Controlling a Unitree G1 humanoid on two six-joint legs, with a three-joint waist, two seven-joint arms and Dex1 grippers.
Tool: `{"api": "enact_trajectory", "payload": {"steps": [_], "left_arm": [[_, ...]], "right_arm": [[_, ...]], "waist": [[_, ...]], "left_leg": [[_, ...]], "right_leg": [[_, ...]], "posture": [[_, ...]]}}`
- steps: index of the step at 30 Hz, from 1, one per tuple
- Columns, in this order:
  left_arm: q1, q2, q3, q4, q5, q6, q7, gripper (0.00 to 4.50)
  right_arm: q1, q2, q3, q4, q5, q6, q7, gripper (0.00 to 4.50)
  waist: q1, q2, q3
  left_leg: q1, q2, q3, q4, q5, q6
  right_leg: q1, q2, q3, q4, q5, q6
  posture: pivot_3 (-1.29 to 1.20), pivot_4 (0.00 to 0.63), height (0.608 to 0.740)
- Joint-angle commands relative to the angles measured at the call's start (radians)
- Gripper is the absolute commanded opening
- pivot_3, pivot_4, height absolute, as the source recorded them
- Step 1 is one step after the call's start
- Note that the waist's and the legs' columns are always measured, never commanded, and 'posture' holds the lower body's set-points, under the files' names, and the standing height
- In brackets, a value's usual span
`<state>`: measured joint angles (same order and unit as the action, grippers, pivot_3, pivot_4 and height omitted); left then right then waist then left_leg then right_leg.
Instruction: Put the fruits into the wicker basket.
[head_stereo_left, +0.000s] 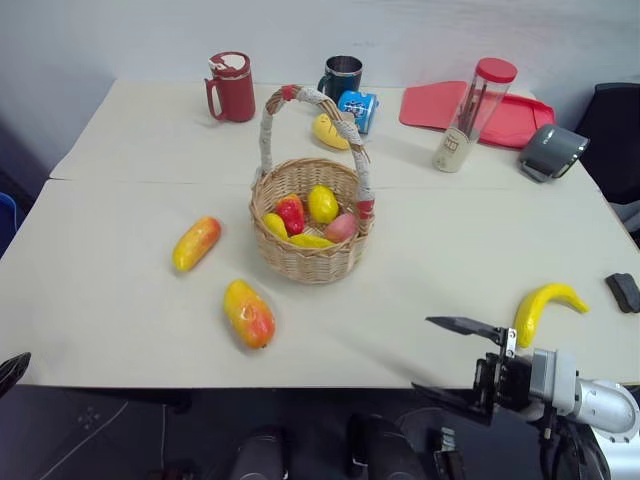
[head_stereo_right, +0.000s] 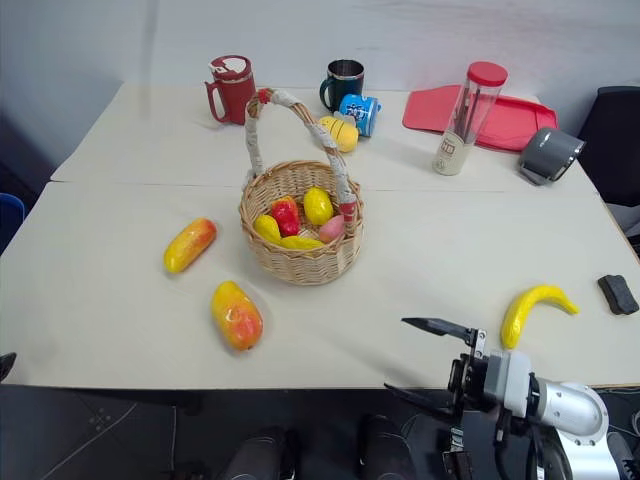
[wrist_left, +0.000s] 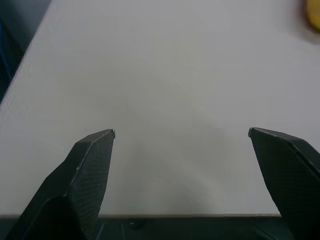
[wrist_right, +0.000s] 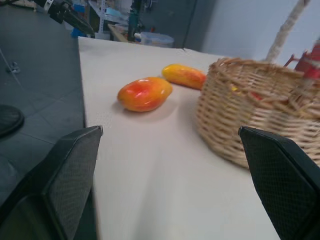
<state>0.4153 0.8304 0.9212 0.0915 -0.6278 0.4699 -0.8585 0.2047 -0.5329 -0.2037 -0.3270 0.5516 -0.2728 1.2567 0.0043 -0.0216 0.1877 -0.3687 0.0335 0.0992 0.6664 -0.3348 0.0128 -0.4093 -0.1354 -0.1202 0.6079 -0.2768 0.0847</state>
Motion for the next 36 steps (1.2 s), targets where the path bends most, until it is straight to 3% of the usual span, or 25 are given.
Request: {"api": "enact_trajectory", "payload": {"steps": [1,3,8,11,16,19,20,28,32,36], "left_arm": [[-0.086,0.107,-0.098,-0.139,-0.066,0.152,-0.012,4.5],[-0.172,0.15,-0.155,-0.141,-0.066,0.218,0.023,4.5],[-0.661,0.244,-0.556,-0.038,-0.012,0.417,0.032,4.5],[-0.935,0.186,-0.743,0.112,0.091,0.433,0.057,4.5],[-1.158,0.068,-0.935,0.35,0.279,0.338,0.088,4.5],[-1.205,0.03,-0.962,0.429,0.328,0.314,0.085,4.5],[-1.209,0.027,-0.971,0.436,0.34,0.309,0.072,4.31],[-1.184,0.093,-0.933,0.417,0.371,0.279,-0.036,2.06],[-1.249,0.102,-0.816,0.248,0.244,0.318,-0.106,1.94],[-1.323,0.091,-0.864,0.028,0.175,0.375,-0.199,1.94]], "right_arm": [[-0.046,-0.013,-0.001,-0.01,0.021,-0.012,-0.014,4.49],[-0.067,-0.015,0.006,-0.012,0.024,-0.001,-0.025,4.49],[-0.121,-0.021,0.043,-0.04,0.046,0.06,-0.054,4.49],[-0.13,-0.018,0.046,-0.043,0.041,0.075,-0.084,4.49],[-0.142,0.007,0.057,-0.068,0.027,0.088,-0.154,4.49],[-0.149,0.017,0.083,-0.111,0.015,0.112,-0.208,4.49],[-0.154,0.022,0.088,-0.122,0.011,0.119,-0.23,4.5],[-0.231,0.078,0.095,-0.242,0.092,0.29,-0.463,4.5],[-0.234,0.091,0.061,-0.263,0.101,0.302,-0.525,4.5],[-0.225,0.079,0.015,-0.225,0.1,0.285,-0.519,4.5]], "waist": [[0.007,0.0,0.0],[0.015,-0.001,-0.001],[0.021,0.003,0.001],[0.016,0.003,0.001],[0.004,0.002,0.001],[-0.006,0.001,0.001],[-0.008,0.001,0.001],[-0.006,0.0,0.001],[-0.001,-0.001,0.001],[0.018,-0.001,0.001]], "left_leg": [[0.0,0.0,0.0,0.0,0.0,0.0],[-0.001,0.0,0.0,0.0,0.001,-0.002],[-0.001,-0.001,0.002,-0.001,0.01,-0.003],[0.0,-0.003,0.007,-0.002,0.01,-0.002],[0.0,-0.002,0.015,0.001,0.011,-0.002],[0.0,-0.001,0.017,0.001,0.01,-0.002],[-0.001,-0.001,0.018,0.001,0.011,-0.003],[-0.002,0.004,0.02,0.004,0.01,-0.003],[-0.008,0.005,0.021,0.007,0.01,-0.003],[-0.014,0.004,0.019,0.017,0.008,0.001]], "right_leg": [[0.0,0.0,0.0,0.0,0.0,0.0],[-0.001,0.0,0.0,0.001,0.0,-0.001],[-0.002,0.003,0.001,0.005,0.0,-0.001],[-0.004,0.009,-0.001,0.012,0.0,0.0],[-0.006,0.017,0.003,0.011,0.001,0.002],[-0.007,0.019,0.006,0.012,0.001,0.002],[-0.009,0.02,0.007,0.012,0.001,0.002],[-0.013,0.02,0.011,0.016,0.001,0.002],[-0.018,0.02,0.012,0.018,0.001,0.001],[-0.019,0.02,0.012,0.018,0.002,0.004]], "posture": [[0.0,0.15,0.74],[0.0,0.15,0.74],[0.0,0.15,0.74],[0.0,0.15,0.74],[0.0,0.15,0.74],[0.0,0.15,0.74],[0.0,0.15,0.74],[0.0,0.15,0.74],[0.0,0.15,0.74],[0.0,0.15,0.74]]}}
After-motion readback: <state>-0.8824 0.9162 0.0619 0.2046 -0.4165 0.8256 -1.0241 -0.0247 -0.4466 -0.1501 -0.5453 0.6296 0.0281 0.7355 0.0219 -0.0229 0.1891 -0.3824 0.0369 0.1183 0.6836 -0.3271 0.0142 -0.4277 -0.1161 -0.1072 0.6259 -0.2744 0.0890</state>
